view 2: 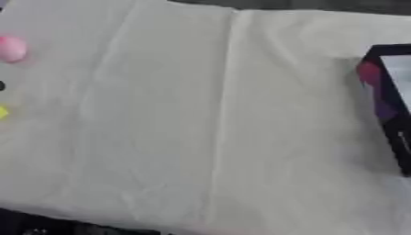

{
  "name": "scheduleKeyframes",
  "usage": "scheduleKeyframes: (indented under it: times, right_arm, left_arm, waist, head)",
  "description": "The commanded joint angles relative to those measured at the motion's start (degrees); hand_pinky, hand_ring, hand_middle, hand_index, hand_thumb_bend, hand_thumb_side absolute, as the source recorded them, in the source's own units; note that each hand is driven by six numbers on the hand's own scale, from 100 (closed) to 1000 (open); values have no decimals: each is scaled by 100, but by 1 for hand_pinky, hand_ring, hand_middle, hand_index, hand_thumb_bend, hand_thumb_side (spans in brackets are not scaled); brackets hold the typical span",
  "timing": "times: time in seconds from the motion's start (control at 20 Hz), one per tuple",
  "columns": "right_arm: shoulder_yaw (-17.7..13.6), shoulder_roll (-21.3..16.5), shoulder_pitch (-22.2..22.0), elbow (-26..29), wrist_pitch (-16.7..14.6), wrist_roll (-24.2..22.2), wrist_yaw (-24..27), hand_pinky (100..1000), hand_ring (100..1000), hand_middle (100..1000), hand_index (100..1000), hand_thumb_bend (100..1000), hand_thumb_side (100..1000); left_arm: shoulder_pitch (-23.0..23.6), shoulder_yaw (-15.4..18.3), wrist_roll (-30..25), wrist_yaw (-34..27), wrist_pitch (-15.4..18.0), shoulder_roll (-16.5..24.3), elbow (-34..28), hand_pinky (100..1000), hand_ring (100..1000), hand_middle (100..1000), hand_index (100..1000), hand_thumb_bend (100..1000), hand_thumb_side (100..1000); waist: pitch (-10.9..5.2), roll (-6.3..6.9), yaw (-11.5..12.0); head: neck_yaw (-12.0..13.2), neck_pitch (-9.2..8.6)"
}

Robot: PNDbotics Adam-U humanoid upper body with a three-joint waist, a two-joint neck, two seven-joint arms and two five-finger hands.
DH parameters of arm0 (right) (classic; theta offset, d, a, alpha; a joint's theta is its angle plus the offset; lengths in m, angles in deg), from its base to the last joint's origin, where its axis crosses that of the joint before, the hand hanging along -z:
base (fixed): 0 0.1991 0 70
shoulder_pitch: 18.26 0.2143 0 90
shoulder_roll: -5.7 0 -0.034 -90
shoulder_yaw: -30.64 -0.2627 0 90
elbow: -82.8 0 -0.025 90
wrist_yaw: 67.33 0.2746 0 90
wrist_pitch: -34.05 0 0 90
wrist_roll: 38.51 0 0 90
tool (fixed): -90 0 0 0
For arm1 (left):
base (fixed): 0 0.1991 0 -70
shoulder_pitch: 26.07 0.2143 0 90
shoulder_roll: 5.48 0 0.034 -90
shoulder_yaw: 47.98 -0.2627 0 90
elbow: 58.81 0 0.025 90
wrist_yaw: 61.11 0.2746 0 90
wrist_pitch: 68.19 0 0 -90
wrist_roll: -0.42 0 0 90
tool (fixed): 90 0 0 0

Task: Pick up the objects with one hand, pass them to the other hand, and then place them into the box on the other side of the table.

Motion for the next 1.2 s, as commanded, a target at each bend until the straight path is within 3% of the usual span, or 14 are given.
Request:
scheduleKeyframes:
  times: [0.05,0.75,1.2]
  right_arm:
    - [-73,-106,-14,54,17,13,-27,626,697,696,777,834,232]
    - [-50,17,-39,54,68,13,-37,627,697,695,777,836,234]
    - [-15,145,-49,54,85,13,-87,628,696,695,778,838,236]
  left_arm:
    - [51,156,-10,38,-14,374,-66,888,868,794,857,810,757]
    - [331,275,-76,96,-22,482,67,894,875,799,862,846,776]
    - [395,322,121,255,-34,434,212,892,875,800,867,848,770]
  waist:
    - [-195,78,10]
    - [-192,45,15]
    - [-151,27,-11]
  head:
    - [-6,30]
    - [53,7]
    - [479,-87]
